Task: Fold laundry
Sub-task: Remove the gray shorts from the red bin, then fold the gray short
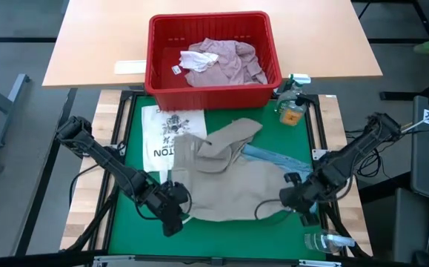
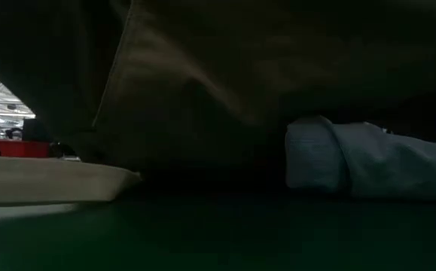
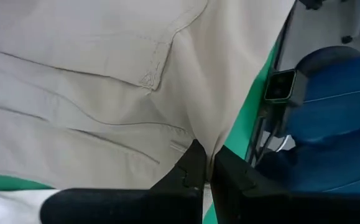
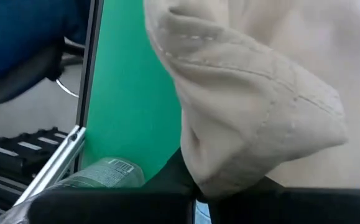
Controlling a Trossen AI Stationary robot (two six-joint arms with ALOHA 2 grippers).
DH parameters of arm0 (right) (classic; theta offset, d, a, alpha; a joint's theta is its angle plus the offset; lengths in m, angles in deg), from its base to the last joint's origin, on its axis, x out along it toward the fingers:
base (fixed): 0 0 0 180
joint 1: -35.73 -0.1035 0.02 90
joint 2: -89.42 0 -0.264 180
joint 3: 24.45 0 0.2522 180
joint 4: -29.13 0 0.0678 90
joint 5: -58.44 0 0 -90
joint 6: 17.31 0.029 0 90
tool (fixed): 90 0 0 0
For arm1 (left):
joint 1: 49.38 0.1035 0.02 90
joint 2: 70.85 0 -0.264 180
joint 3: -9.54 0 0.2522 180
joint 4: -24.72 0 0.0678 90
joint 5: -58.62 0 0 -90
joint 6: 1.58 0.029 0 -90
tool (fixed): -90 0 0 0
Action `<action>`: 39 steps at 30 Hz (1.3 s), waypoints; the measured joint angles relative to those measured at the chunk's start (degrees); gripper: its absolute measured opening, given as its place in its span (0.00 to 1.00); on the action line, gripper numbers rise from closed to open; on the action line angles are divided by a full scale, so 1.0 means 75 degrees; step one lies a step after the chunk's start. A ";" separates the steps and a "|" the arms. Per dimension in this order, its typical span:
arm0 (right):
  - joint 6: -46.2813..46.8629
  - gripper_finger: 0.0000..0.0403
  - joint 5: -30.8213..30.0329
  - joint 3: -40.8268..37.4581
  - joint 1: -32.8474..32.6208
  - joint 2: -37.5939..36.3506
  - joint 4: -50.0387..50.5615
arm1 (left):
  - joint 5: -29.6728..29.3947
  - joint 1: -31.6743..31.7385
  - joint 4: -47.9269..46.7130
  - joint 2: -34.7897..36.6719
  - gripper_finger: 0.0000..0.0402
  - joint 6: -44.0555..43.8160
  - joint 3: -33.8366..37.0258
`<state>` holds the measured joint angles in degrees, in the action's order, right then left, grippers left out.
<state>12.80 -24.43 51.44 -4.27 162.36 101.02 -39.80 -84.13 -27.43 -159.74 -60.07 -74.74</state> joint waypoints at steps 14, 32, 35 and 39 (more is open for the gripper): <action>0.0012 0.04 0.1343 0.0003 -0.0316 0.0999 -0.0020 | 0.0521 -0.0093 0.0686 -0.0004 0.09 -0.0578 0.0232; -0.0035 0.32 0.1820 0.0018 -0.0240 0.1012 0.0553 | 0.0251 0.0088 0.0661 -0.0002 0.38 -0.0585 0.0230; -0.0053 0.35 0.2342 0.0177 0.0001 0.1012 0.1166 | 0.0101 0.0261 0.0658 -0.0001 0.37 -0.0509 0.0230; -0.0398 0.34 0.2128 0.0645 0.0287 0.0960 0.2097 | 0.0064 0.0561 0.0635 -0.0002 0.34 0.0022 0.0230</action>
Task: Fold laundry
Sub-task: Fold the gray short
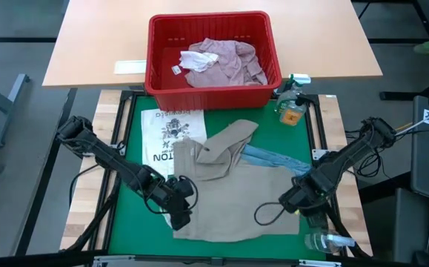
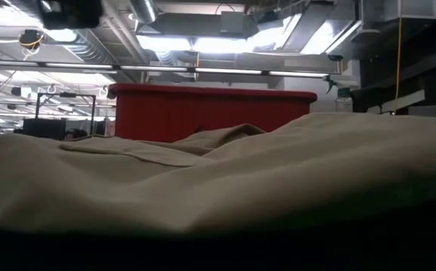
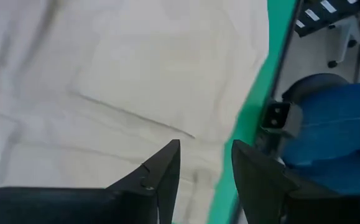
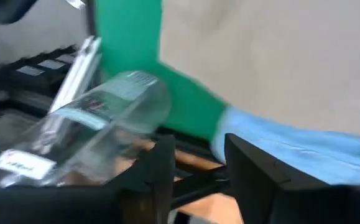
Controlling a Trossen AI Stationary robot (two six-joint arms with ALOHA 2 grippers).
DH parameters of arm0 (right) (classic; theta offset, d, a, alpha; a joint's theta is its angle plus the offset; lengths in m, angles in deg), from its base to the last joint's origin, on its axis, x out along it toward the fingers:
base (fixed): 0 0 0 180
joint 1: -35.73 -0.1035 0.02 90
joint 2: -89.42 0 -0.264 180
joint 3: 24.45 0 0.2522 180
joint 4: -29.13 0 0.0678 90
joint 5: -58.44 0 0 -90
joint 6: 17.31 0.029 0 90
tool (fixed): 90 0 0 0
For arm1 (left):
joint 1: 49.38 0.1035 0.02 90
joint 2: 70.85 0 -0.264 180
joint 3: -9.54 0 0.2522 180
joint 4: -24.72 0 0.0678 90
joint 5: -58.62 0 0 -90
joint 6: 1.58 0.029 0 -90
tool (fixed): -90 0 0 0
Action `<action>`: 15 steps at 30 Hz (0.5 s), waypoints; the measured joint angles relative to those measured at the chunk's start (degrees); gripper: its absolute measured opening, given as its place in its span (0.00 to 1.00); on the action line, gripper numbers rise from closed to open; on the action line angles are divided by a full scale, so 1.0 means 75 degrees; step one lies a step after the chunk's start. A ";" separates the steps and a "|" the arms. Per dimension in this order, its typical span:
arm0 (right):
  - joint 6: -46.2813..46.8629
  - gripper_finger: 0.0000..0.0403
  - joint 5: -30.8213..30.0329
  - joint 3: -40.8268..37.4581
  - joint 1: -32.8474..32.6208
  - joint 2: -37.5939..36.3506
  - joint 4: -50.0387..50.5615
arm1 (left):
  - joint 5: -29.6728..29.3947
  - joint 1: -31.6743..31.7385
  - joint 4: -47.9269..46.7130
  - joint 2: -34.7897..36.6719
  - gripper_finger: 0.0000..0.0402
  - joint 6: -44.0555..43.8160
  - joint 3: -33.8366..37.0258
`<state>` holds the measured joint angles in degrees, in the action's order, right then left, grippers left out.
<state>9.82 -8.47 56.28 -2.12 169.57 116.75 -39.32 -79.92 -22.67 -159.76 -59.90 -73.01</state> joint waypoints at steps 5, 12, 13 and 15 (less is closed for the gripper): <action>-0.1103 0.35 -0.1803 0.0560 0.0382 -0.0217 0.0346 | -0.0077 0.0493 -0.0061 0.0001 0.32 0.0765 0.0000; -0.2961 0.35 -0.4772 0.0698 0.1497 -0.0260 0.0225 | -0.0134 0.1303 -0.0058 0.0000 0.32 0.1657 0.0000; -0.3278 0.35 -0.4785 0.0698 0.1773 -0.0260 0.0156 | -0.0132 0.1407 -0.0058 0.0001 0.32 0.1741 0.0000; -0.3891 0.35 -0.4612 0.0698 0.2422 -0.0260 -0.0090 | -0.0131 0.1599 -0.0060 0.0001 0.32 0.1893 0.0000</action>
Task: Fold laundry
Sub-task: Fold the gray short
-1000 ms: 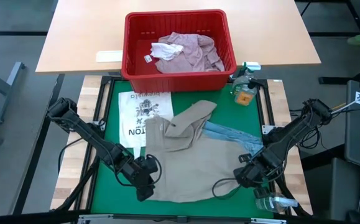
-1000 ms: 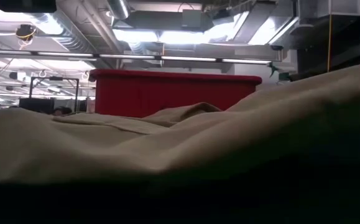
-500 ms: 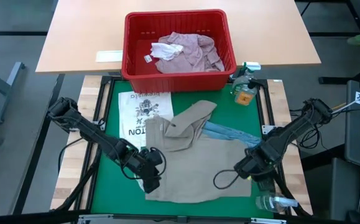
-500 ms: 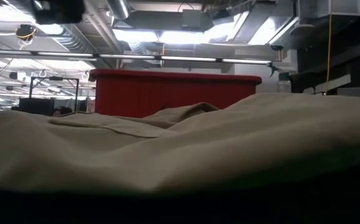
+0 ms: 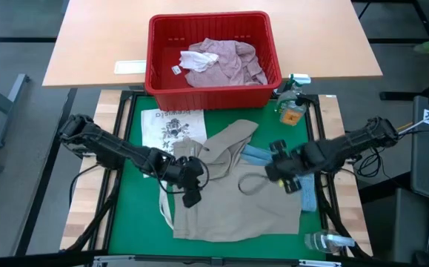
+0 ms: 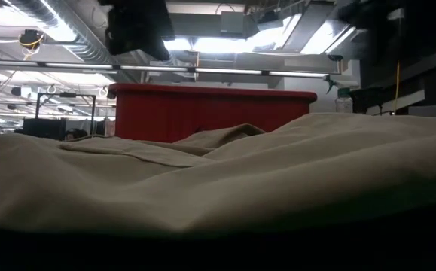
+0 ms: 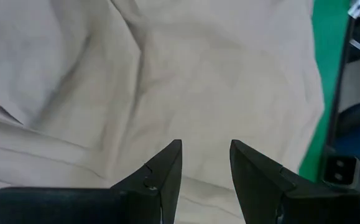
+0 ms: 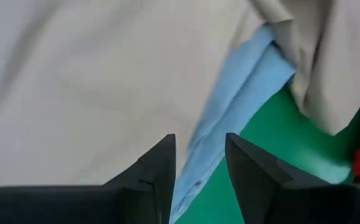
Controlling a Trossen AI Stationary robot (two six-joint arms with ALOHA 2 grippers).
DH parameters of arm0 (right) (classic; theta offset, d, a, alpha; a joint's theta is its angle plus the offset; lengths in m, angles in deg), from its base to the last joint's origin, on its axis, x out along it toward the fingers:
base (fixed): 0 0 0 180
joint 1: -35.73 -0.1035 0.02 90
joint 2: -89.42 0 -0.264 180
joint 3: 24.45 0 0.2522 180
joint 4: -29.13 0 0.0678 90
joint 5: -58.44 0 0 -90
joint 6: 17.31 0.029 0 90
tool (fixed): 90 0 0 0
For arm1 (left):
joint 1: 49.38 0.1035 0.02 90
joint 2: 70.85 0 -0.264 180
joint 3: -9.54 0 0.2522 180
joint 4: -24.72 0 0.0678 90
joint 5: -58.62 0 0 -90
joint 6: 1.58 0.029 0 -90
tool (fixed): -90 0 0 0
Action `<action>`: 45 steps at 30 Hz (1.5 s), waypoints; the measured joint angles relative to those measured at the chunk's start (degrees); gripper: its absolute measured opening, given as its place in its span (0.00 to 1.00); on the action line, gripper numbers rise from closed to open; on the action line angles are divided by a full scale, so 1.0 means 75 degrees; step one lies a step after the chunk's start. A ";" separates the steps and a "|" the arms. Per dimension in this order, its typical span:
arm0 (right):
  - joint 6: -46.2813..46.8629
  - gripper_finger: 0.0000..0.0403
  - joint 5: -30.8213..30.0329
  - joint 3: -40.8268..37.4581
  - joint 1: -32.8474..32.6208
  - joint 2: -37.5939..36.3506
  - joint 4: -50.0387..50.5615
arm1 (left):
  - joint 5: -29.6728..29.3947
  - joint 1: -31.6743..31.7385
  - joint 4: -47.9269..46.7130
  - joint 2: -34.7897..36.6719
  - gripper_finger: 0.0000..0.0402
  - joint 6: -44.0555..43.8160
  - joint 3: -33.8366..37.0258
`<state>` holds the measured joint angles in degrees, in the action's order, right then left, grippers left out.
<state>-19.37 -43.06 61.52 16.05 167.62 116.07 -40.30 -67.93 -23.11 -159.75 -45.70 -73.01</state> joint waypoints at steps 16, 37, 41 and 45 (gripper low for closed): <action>-0.0970 0.35 0.0596 -0.1942 0.4664 0.0005 -0.3736 | 0.0002 0.0437 0.0001 -0.0001 0.32 0.0367 0.0000; -0.0962 0.35 0.2448 -0.2547 0.6703 0.1582 -0.5824 | 0.0002 0.0432 0.0004 0.0001 0.32 0.0367 0.0000; -0.0986 0.35 0.3093 -0.2547 0.6677 0.1623 -0.5819 | 0.0002 0.0432 0.0004 -0.0002 0.32 0.0367 0.0000; -0.0989 0.29 0.3481 -0.2547 0.6677 0.1609 -0.5812 | -0.0076 0.0432 0.0001 0.0001 0.32 0.0365 0.0000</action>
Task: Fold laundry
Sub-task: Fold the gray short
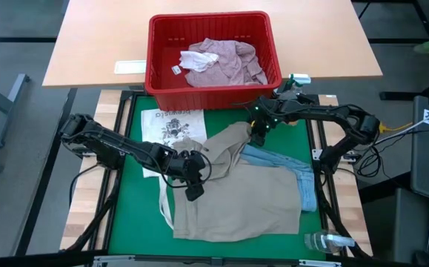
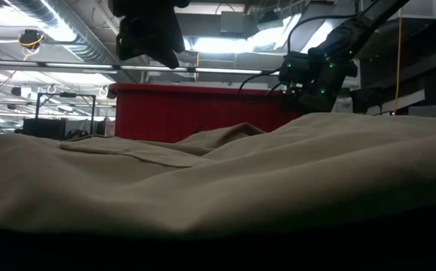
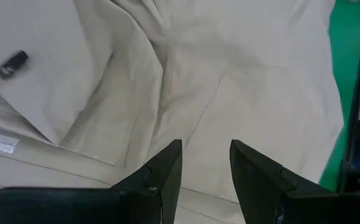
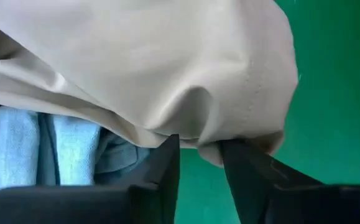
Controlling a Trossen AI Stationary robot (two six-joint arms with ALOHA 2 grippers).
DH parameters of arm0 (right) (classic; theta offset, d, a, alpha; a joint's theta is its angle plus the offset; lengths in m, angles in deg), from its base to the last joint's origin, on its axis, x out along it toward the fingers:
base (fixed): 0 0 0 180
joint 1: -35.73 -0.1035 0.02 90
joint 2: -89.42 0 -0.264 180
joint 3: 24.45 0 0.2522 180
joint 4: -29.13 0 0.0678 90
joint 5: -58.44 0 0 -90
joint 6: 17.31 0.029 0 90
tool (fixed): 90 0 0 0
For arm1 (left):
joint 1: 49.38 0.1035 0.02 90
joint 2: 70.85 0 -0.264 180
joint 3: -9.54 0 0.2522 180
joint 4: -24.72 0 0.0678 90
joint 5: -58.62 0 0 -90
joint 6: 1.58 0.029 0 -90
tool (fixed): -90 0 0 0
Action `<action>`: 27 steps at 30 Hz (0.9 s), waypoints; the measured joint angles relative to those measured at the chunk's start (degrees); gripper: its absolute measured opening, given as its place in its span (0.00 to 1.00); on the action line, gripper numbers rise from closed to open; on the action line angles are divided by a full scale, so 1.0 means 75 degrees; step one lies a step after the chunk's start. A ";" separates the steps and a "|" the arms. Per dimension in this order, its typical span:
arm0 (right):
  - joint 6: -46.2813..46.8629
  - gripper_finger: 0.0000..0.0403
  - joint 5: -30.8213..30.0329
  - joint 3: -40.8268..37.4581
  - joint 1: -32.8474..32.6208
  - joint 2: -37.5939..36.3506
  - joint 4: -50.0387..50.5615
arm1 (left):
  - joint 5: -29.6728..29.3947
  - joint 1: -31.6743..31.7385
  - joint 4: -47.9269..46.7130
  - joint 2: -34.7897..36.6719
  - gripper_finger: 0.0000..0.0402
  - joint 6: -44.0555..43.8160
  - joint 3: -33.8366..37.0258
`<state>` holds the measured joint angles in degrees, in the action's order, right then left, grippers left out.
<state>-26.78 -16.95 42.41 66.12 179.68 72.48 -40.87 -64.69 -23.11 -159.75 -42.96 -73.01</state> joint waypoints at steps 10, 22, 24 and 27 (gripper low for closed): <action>0.0011 0.05 -0.0106 0.0522 -0.0003 -0.0003 0.0853 | -0.0653 0.0461 -0.1361 0.0000 0.32 -0.0062 0.0000; 0.0020 0.03 -0.0478 0.2316 -0.0003 -0.0009 0.3335 | -0.0680 0.2063 -0.2069 0.0003 0.32 0.0585 0.0701; 0.0020 0.02 -0.0478 0.2632 -0.0003 -0.0012 0.3624 | -0.0673 0.2326 -0.2048 0.0003 0.32 0.0617 0.0982; 0.0020 0.01 -0.0478 0.3088 -0.0003 -0.0013 0.3976 | -0.0612 0.2699 -0.1874 0.0003 0.32 0.0623 0.1393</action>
<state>-26.63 -20.53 65.58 66.10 179.58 102.30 -45.46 -44.45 -37.16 -159.73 -38.29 -62.57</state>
